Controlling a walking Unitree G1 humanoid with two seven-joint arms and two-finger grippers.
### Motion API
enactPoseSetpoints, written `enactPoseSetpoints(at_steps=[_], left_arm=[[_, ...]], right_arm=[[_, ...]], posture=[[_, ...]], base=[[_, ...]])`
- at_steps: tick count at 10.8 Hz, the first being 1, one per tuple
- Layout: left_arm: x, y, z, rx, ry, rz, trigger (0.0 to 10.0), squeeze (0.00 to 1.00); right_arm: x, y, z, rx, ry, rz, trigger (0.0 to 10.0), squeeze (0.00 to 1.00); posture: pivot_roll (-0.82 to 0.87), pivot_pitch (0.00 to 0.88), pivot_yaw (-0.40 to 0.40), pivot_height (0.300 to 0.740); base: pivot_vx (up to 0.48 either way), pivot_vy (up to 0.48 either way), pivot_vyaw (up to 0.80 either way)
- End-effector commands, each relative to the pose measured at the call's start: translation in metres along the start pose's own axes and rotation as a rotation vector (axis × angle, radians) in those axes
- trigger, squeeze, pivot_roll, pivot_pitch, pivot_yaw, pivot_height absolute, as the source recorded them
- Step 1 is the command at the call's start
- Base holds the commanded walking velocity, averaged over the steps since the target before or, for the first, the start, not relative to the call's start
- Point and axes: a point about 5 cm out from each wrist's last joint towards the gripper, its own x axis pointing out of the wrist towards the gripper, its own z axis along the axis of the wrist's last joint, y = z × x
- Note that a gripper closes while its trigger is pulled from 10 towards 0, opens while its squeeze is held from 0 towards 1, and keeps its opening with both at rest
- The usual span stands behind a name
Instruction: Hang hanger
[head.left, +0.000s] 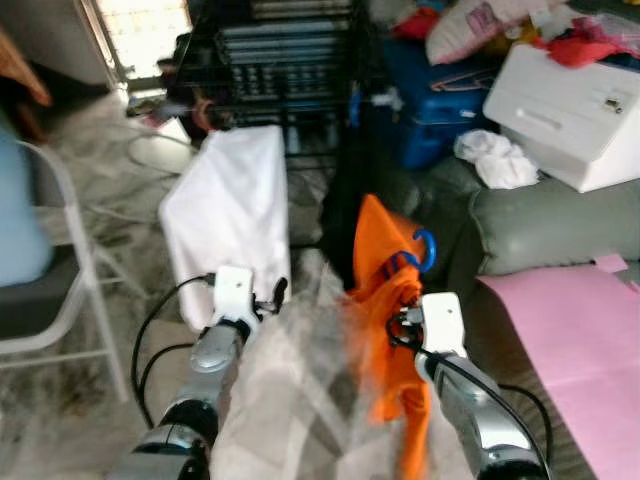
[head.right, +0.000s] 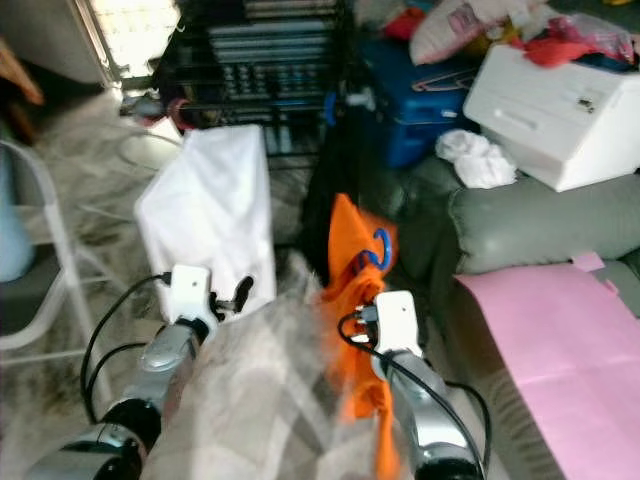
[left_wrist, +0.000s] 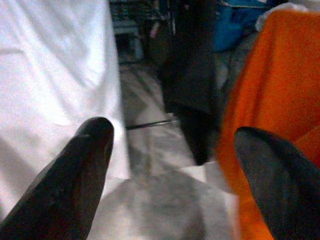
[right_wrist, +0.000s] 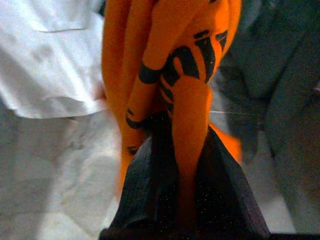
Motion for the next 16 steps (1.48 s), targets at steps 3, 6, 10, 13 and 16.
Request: enactPoseSetpoints(at_steps=[3,6,10,13,16], left_arm=[[0.0,0.006,0.001,0.008,0.021,0.008,10.0,0.0],[0.0,0.004,-0.003,0.015,0.04,-0.006,10.0,0.0],[-0.001,-0.002,0.003,0.01,-0.017,-0.075,10.0,0.0],[-0.003,-0.001,0.002,-0.013,-0.03,-0.093,10.0,0.0],[-0.004,-0.008,0.0,-0.023,-0.025,-0.125,10.0,0.0]], right_arm=[[0.0,0.005,0.008,0.01,-0.033,0.005,10.0,0.0],[-0.002,0.012,-0.004,0.002,0.023,0.035,10.0,0.0],[0.0,0.014,-0.004,0.026,0.029,0.021,10.0,0.0],[0.004,0.014,-0.003,0.039,0.036,0.02,10.0,0.0],[0.008,0.003,-0.004,0.076,0.048,-0.046,10.0,0.0]], posture=[[-0.23,0.0,0.033,0.74],[-0.23,0.0,0.035,0.74],[-0.23,0.0,0.042,0.74],[-0.23,0.0,0.043,0.74],[-0.23,0.0,0.042,0.74]], base=[[0.195,0.398,0.0],[0.0,0.479,0.0],[0.0,0.12,0.0],[0.21,0.0,0.0],[0.414,0.0,0.0]])
